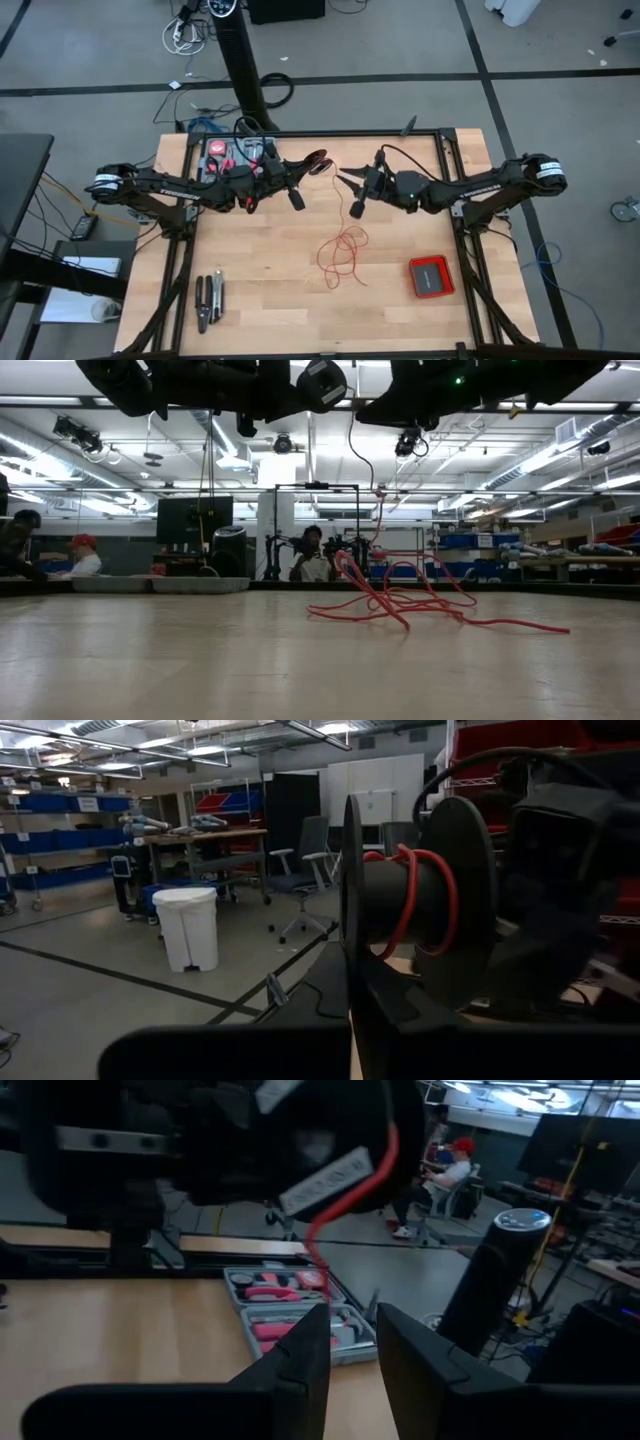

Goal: Coil cords
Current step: Coil the red wire onto the spool

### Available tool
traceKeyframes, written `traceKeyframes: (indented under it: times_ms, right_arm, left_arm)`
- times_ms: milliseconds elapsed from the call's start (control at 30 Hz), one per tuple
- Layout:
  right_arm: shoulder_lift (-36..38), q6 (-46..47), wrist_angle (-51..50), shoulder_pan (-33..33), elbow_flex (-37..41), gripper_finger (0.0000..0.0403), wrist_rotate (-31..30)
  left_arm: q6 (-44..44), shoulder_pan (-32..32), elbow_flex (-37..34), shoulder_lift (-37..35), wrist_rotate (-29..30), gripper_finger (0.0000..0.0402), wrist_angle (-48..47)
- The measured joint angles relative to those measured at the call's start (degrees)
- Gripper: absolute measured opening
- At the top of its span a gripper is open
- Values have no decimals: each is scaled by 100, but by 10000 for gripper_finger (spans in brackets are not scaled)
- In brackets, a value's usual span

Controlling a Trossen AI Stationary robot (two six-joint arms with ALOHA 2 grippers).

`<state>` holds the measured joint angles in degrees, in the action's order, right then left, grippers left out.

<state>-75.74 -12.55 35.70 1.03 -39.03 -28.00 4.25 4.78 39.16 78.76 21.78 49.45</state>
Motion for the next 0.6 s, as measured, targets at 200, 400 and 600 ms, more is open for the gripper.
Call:
traceKeyframes:
  times_ms: [200,400,600]
  right_arm:
    - [-295,331,21,-231,-7,84,638]
    - [-604,245,188,-271,-4,82,679]
    - [-667,237,197,-325,-4,78,679]
  left_arm:
    - [63,0,0,0,85,0,42]
    - [151,0,0,0,109,0,42]
    - [151,0,1,0,109,0,43]
